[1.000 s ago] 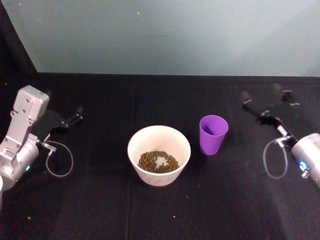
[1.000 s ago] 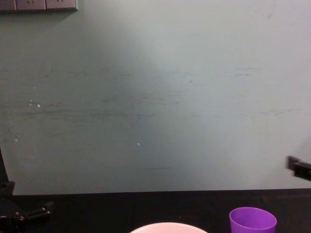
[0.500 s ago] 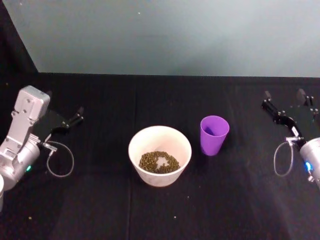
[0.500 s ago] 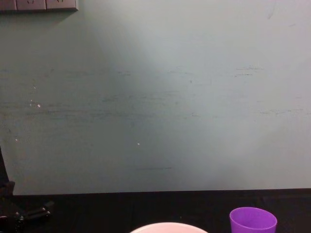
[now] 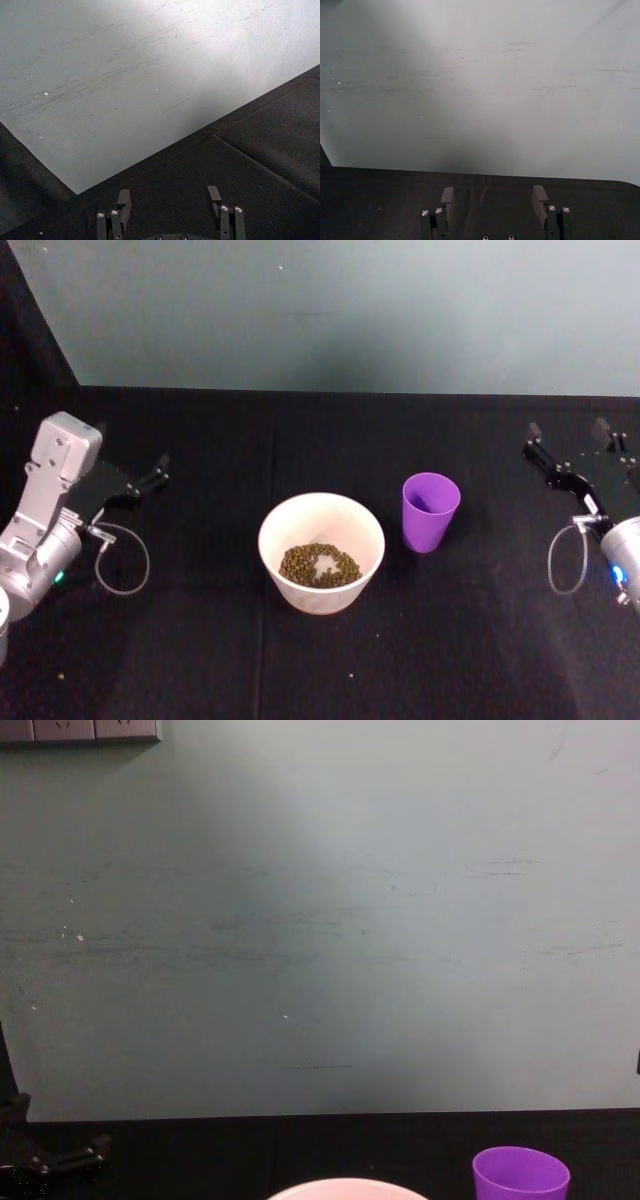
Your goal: Pick up the cup and pour the mung beans from the cup into the bowl.
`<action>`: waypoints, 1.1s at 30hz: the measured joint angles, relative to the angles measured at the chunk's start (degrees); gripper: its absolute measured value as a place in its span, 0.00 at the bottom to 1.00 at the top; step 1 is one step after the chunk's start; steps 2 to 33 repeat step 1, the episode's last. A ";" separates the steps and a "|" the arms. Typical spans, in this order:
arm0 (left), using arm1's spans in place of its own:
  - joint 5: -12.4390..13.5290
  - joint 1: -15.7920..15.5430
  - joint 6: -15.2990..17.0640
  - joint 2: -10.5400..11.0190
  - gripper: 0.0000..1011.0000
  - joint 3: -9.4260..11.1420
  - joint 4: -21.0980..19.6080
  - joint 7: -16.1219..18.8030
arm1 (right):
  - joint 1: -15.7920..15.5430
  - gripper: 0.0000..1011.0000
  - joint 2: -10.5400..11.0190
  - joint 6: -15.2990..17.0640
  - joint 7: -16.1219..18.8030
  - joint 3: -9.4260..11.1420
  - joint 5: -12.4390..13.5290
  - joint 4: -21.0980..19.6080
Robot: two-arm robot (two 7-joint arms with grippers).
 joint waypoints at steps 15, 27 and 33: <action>0.00 0.00 0.00 0.00 0.99 0.00 0.00 0.00 | 0.00 0.99 0.01 0.00 0.02 -0.01 0.02 -0.01; 0.00 0.00 0.00 0.00 0.99 0.00 0.00 0.00 | 0.00 0.99 0.01 0.00 0.02 -0.01 0.02 -0.01; 0.00 0.00 0.00 0.00 0.99 0.00 0.00 0.00 | 0.00 0.99 0.01 0.00 0.02 -0.01 0.02 -0.01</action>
